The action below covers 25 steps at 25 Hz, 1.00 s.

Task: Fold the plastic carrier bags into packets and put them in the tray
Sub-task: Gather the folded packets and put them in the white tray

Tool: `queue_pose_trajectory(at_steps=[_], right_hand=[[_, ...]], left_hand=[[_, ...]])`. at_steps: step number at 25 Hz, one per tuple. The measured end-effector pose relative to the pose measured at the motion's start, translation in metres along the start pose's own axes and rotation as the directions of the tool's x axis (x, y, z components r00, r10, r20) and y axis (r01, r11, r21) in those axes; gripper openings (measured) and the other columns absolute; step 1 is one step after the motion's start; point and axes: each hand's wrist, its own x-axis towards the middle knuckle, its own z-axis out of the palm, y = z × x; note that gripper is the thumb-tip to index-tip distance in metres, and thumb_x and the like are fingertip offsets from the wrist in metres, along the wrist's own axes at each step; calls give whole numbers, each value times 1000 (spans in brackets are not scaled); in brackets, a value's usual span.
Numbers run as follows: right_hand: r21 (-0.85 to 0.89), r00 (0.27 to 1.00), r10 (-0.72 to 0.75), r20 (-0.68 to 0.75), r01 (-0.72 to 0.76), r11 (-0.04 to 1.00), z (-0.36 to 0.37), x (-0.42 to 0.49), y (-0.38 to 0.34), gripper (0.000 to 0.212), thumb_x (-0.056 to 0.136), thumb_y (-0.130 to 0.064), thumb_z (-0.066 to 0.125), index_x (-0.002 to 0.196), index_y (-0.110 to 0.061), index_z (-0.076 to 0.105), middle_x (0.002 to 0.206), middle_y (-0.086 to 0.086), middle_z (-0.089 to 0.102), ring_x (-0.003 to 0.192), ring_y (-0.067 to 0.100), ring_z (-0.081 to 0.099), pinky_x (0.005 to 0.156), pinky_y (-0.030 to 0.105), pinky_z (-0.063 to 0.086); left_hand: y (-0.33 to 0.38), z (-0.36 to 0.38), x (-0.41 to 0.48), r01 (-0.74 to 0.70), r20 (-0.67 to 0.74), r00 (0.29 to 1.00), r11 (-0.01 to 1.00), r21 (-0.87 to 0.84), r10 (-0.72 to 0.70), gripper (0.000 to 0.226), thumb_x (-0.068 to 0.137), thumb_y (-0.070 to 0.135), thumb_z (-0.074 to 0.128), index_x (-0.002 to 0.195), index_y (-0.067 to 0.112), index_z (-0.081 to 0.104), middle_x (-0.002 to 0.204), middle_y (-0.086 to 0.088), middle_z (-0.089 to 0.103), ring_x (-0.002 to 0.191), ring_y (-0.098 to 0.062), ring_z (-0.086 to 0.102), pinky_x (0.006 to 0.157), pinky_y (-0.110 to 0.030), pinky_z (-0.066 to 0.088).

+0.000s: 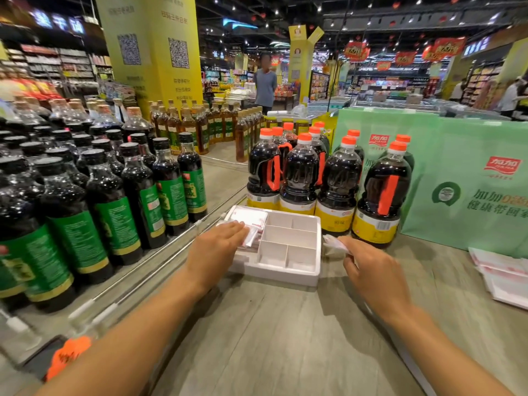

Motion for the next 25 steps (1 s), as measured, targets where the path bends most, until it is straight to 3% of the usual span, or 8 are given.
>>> queue_pose_trajectory(at_steps=[5, 8, 10, 12, 15, 20, 25], right_hand=[[13, 1000, -22, 9, 22, 1000, 10, 4, -3, 36, 82, -4, 70, 113, -21, 70, 94, 0, 74, 80, 28, 68, 57, 37, 52], [15, 999, -24, 37, 24, 1000, 19, 4, -3, 33, 82, -5, 68, 111, -21, 68, 94, 0, 73, 79, 29, 67, 58, 40, 53], [16, 998, -19, 57, 18, 1000, 24, 5, -2, 31, 84, -6, 67, 111, -21, 67, 97, 1, 73, 80, 29, 68, 59, 42, 54], [12, 998, -20, 60, 20, 1000, 27, 5, -3, 33, 85, -7, 66, 113, -22, 68, 97, -1, 74, 79, 27, 68, 58, 42, 55], [17, 998, -24, 63, 23, 1000, 28, 8, -6, 31, 86, -7, 64, 113, -23, 68, 94, -2, 72, 77, 26, 66, 57, 42, 53], [36, 997, -67, 29, 66, 997, 26, 14, -19, 29, 86, -5, 65, 111, -17, 69, 96, -2, 72, 77, 23, 65, 56, 40, 52], [42, 993, -112, 26, 111, 993, 27, 16, -27, 25, 88, -5, 67, 110, -17, 69, 95, -4, 71, 76, 20, 63, 57, 35, 48]], left_hand=[[6, 4, -5, 12, 130, 991, 1000, -12, -11, 55, 73, 5, 86, 125, 14, 72, 127, -7, 70, 117, -23, 69, 99, -41, 56], [11, 7, -8, 67, 169, 984, 993, -93, -51, 56, 80, 7, 81, 133, 12, 67, 136, -8, 65, 125, -24, 64, 106, -43, 50], [10, 6, -11, 128, 255, 963, 979, -161, -84, 54, 94, 17, 57, 148, 15, 52, 153, -5, 50, 143, -21, 46, 120, -42, 36], [10, 3, -12, 153, 360, 929, 973, -174, -82, 67, 93, 33, 25, 157, 15, 37, 163, -3, 32, 153, -17, 26, 127, -40, 21], [14, -2, -11, 125, 414, 909, 980, -154, -51, 81, 88, 45, 7, 160, 15, 27, 167, -2, 22, 156, -15, 15, 128, -33, 11], [13, -7, -12, 130, 467, 883, 981, -142, -49, 84, 87, 52, 0, 161, 21, 25, 168, 4, 20, 155, -10, 13, 126, -32, 18], [11, -11, -16, 119, 477, 878, 979, -163, -27, 80, 90, 51, 6, 158, 21, 36, 164, 2, 32, 152, -12, 27, 124, -32, 25]])
